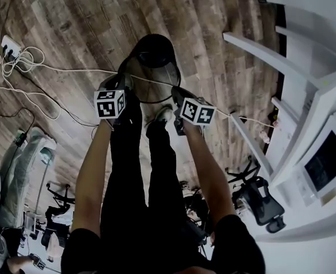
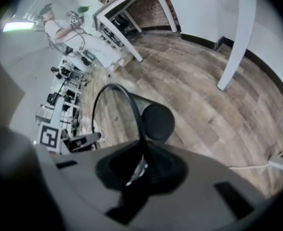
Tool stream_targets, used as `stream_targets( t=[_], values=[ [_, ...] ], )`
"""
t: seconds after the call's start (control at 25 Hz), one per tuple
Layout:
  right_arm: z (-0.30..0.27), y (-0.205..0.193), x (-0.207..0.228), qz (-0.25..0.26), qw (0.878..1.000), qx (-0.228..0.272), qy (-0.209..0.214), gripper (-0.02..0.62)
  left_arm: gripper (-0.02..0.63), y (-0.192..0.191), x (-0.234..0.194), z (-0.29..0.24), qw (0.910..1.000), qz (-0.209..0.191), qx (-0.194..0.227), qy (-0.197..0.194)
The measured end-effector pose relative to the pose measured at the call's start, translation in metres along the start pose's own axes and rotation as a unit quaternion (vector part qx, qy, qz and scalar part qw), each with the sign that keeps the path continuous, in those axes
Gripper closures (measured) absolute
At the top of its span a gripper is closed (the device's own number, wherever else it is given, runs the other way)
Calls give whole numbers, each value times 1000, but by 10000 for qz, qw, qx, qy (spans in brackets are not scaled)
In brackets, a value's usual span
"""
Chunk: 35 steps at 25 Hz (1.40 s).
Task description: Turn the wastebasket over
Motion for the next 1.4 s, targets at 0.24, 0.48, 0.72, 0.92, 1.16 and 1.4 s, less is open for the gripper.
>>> stream_targets(
  t=[0.24, 0.48, 0.72, 0.92, 1.16, 1.4],
  values=[
    [-35, 18, 0, 57, 9997, -34, -254, 537, 543, 4, -22, -5, 9995, 317, -37, 79],
    [-77, 46, -7, 454, 9965, 114, -692, 543, 541, 12, -54, -19, 9966, 805, -51, 179],
    [-123, 64, -5, 632, 9942, 182, -852, 545, 541, 18, -86, -56, 9938, 1089, -116, 165],
    [-154, 68, -1, 643, 9934, 189, -930, 545, 538, 25, -107, -82, 9957, 909, -88, 135],
    [-176, 65, 6, 451, 9944, 201, -933, 545, 543, 29, -120, -100, 9950, 976, -140, 148],
    [-182, 59, 17, 406, 9947, 217, -924, 545, 543, 26, -118, -112, 9956, 903, -117, 229]
  ],
)
Point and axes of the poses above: the fingertips, and each gripper's own axes: z backward along the fingers, x to its right, y out of its top, the point moved 4 cm from there along z, backward along the fingers, and after that the axes turned 9 degrees about z, right-handed, at the moved point
